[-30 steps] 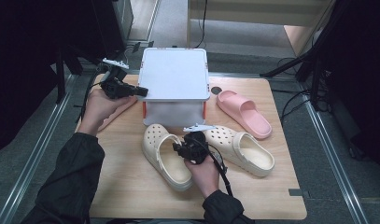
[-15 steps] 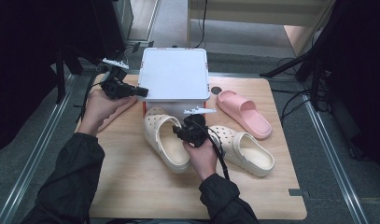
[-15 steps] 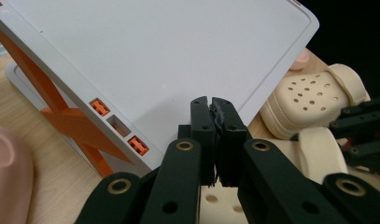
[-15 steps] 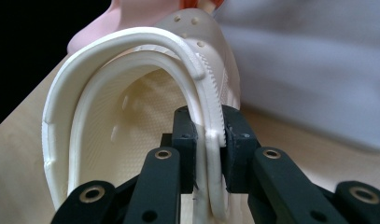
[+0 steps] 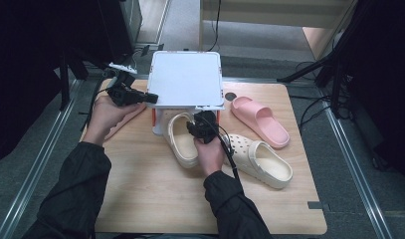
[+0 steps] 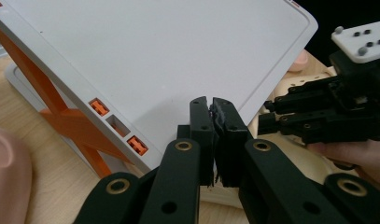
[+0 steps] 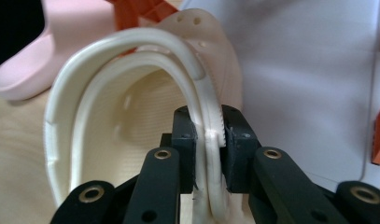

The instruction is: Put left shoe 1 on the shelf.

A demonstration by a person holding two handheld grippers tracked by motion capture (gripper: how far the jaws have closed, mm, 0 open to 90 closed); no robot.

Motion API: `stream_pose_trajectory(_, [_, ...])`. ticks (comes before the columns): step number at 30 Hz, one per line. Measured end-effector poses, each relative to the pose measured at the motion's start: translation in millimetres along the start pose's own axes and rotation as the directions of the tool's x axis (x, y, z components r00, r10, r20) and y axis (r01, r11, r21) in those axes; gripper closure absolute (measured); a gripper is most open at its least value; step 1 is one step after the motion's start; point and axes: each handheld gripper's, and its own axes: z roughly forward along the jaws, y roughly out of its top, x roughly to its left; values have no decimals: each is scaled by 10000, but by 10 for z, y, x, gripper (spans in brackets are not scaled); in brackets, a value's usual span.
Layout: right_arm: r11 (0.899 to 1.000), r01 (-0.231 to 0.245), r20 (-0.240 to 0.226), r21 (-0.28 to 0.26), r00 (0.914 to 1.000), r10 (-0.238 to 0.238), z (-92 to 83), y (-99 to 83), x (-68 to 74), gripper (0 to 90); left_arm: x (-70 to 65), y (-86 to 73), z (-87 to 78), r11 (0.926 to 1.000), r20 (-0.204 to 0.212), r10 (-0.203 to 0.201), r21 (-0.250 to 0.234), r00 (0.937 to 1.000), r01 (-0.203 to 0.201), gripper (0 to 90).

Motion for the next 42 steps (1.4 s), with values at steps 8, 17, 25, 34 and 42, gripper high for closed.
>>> stream_pose_trajectory(8, [9993,-192,-222,309,9996,199,55,-79,-29,745,-12,1,-3,10000,-107,86,35,9999,-85,872])
stream_pose_trajectory(17, [9979,345,-728,555,9969,-305,-110,-64,-23,629,-21,3,-1,10000,-154,78,48,9999,-77,872])
stream_pose_trajectory(25, [9954,832,-995,474,9920,-781,-354,-84,-23,616,-26,-3,-6,9999,-199,106,40,9997,-105,872])
stream_pose_trajectory(34, [9932,1092,-1460,413,9840,-1022,-584,-175,-21,771,-32,-7,-5,9999,-264,133,12,9996,-133,873])
stream_pose_trajectory(42, [9867,1563,-1648,453,9753,-1470,-617,-433,-1,897,-41,-8,-5,9999,-308,172,16,9994,-172,874])
